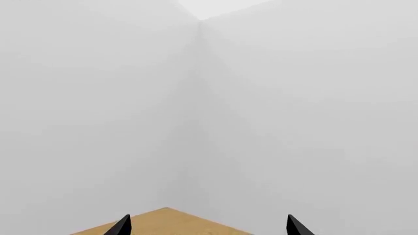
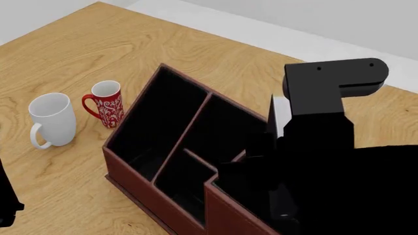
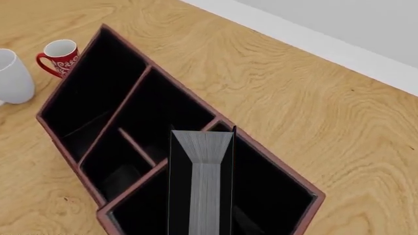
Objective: Pick up the book and place it in the right compartment of the caddy.
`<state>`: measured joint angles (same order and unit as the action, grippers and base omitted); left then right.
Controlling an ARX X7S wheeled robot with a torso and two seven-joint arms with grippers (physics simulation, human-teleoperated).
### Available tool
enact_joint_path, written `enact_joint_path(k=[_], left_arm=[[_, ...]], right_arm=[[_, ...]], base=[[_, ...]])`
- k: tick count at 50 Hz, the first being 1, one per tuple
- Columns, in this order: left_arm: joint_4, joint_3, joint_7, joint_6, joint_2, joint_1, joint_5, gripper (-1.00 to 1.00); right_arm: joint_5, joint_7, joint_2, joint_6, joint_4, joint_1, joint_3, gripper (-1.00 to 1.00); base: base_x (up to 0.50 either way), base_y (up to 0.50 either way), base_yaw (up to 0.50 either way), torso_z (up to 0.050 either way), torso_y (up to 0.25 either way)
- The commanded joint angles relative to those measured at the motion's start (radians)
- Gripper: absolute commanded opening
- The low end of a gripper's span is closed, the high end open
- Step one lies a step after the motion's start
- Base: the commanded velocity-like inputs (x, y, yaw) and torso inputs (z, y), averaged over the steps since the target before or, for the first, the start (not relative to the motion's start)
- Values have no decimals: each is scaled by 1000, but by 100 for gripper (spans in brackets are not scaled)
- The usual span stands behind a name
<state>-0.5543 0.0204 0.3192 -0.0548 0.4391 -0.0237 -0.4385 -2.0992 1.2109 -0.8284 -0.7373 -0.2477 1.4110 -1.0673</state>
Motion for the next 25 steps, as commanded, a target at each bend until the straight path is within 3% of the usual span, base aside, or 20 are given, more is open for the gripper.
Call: enact_joint_path(k=[1,25], left_arm=[[9,5,0,5,0,-2,7,100],[18,20,2,9,2,-3,21,100]], right_arm=[[70,-26,4,-23,24,3,5,-100],[145,-86,8,-14,64,-43,-17,-100]], base=[[0,0,0,0,0],[0,0,0,0,1]])
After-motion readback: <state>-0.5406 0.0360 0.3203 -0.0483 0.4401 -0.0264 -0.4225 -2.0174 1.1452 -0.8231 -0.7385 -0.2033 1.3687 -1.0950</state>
